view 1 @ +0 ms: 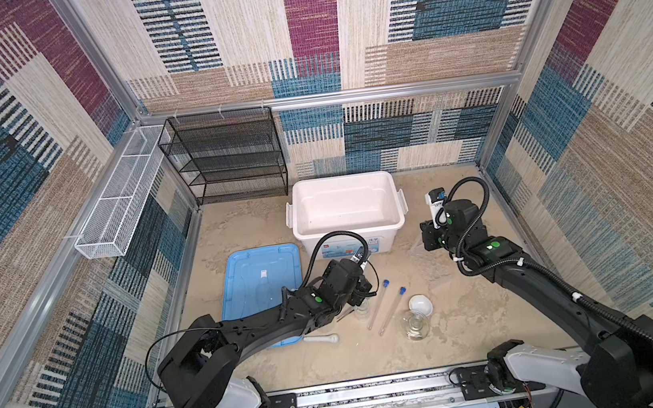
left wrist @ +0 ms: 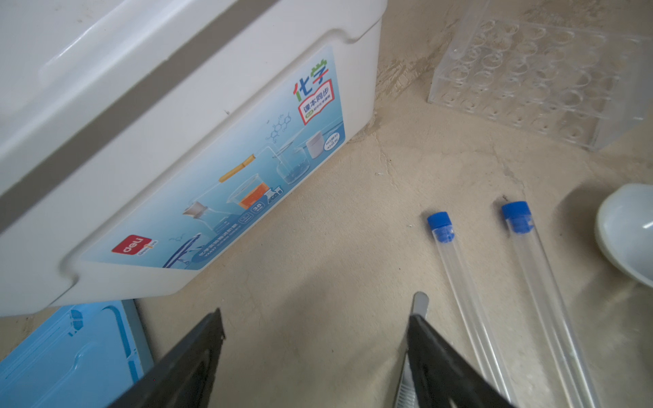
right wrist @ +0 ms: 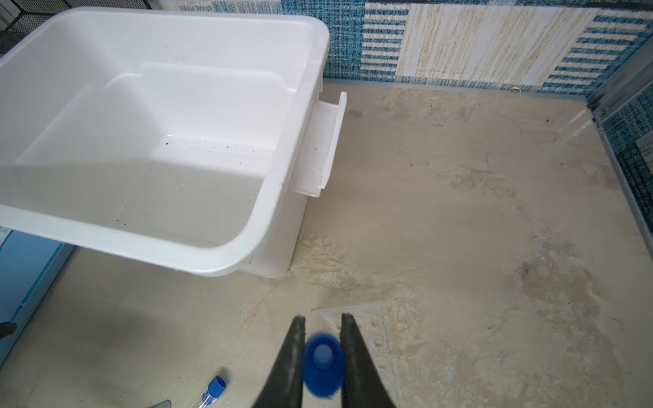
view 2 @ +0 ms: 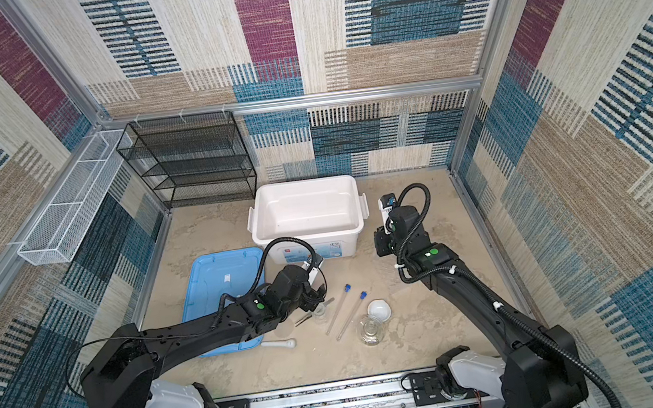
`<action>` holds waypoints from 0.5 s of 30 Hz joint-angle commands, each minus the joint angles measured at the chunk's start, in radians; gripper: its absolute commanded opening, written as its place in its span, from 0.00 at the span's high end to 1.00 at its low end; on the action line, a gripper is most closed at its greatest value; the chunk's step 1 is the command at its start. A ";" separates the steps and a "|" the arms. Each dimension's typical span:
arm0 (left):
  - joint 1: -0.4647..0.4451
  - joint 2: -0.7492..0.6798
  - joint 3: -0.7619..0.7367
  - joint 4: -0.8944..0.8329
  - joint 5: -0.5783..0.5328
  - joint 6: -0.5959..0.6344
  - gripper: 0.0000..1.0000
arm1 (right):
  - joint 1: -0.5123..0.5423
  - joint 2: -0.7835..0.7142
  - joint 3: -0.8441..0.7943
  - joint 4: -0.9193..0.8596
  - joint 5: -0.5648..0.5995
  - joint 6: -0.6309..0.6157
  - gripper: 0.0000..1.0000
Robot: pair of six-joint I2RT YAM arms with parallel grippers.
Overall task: Organize the chemistry lab equipment
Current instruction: 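Open the left gripper and withdraw it while the right gripper lifts the tube away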
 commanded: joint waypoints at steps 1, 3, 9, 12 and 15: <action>0.000 -0.001 -0.002 -0.004 -0.022 -0.020 0.16 | 0.006 0.012 -0.006 0.044 0.010 -0.013 0.83; 0.001 -0.003 -0.001 -0.001 -0.023 -0.020 0.16 | 0.011 0.025 -0.004 0.041 0.016 -0.018 0.83; 0.000 0.000 -0.002 -0.001 -0.022 -0.019 0.16 | 0.023 0.040 0.002 0.028 0.031 -0.030 0.83; 0.000 0.003 -0.003 -0.001 -0.021 -0.019 0.16 | 0.027 0.037 0.007 0.017 0.043 -0.032 0.83; 0.000 0.010 -0.003 -0.001 -0.018 -0.021 0.16 | 0.031 0.043 0.003 0.015 0.055 -0.038 0.83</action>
